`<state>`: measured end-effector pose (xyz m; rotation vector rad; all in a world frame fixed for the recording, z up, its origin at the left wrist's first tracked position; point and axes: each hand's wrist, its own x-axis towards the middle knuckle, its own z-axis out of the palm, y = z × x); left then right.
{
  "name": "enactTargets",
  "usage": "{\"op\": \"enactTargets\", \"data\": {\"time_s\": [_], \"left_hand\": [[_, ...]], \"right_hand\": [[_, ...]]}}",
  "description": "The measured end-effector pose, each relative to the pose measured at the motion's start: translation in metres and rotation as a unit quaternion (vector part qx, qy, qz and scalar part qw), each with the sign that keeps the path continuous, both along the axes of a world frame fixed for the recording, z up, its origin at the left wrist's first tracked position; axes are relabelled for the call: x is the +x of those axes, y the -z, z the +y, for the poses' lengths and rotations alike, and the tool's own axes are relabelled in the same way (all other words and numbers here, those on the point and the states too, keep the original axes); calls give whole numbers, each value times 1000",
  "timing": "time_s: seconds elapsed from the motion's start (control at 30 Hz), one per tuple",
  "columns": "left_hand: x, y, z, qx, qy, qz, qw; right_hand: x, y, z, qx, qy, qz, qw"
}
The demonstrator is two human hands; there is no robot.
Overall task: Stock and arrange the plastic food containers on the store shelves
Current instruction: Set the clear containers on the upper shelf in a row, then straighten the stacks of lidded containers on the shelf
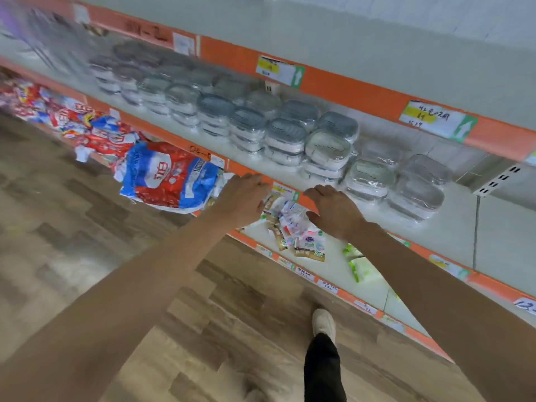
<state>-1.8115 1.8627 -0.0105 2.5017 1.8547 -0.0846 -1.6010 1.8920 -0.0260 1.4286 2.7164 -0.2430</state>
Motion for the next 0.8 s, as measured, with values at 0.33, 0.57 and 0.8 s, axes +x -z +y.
{"op": "enactTargets", "data": {"time_s": [0.33,0.57,0.8], "left_hand": [[-168,-47,-36,7,-148,-37,988],[-287,-26,17,-33,-201,-41,978],[-437,-34,110,-71,-206,-27,976]], "right_hand": [[-181,-48,13,-18,-77,36,996],[-311,-8,77,-39,-97,78,991],[-455,17,163,-105,-53,105,987]]}}
